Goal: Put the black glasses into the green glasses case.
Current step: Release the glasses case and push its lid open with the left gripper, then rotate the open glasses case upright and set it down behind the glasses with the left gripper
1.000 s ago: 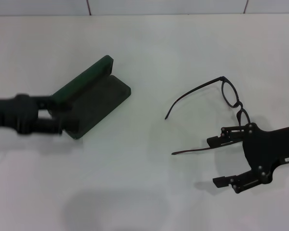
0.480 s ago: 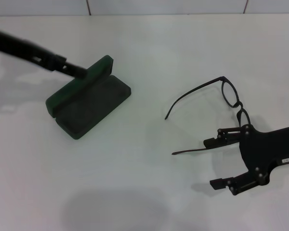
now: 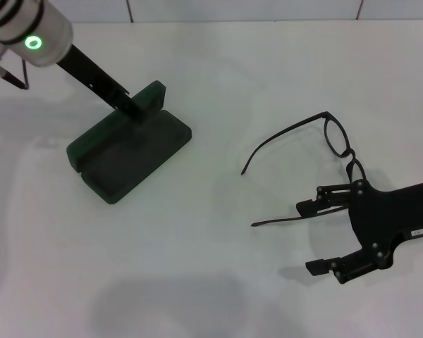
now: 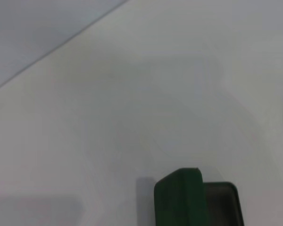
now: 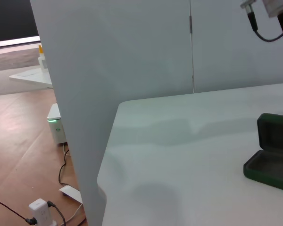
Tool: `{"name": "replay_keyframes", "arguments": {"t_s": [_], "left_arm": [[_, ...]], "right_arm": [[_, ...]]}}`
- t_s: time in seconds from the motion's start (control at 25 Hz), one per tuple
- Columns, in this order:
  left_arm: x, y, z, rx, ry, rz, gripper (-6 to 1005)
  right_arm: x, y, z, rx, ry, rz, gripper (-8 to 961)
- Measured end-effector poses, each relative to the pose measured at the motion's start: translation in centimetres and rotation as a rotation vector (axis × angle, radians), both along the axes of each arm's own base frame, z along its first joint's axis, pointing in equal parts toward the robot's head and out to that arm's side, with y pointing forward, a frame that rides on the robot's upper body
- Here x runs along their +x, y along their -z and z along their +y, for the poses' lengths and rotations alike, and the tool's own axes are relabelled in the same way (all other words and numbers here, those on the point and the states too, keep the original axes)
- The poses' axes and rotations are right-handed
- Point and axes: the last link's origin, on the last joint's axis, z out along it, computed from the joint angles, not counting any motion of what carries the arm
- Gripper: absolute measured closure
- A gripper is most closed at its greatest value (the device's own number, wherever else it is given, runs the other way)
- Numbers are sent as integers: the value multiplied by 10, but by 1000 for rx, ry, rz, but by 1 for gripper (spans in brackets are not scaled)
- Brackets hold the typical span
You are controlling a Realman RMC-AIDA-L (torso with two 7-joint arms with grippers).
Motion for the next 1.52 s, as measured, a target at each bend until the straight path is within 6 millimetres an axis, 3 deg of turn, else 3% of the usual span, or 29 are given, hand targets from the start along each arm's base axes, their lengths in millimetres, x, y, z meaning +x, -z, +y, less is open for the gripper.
{"name": "replay_keyframes", "arguments": {"t_s": [0.72, 0.96, 1.04, 1.28, 1.52], "left_arm": [[-2, 10, 0, -48, 26, 87, 199], [-2, 11, 0, -59, 42, 95, 272], [-2, 11, 0, -63, 45, 99, 517], [-1, 13, -1, -73, 52, 105, 751], [1, 13, -2, -82, 62, 102, 766]], "right_arm": [[1, -1, 1, 9, 1, -5, 91], [1, -1, 1, 9, 1, -6, 92], [1, -1, 2, 9, 1, -6, 92], [1, -1, 1, 8, 1, -5, 92], [2, -1, 0, 7, 7, -2, 91]]}}
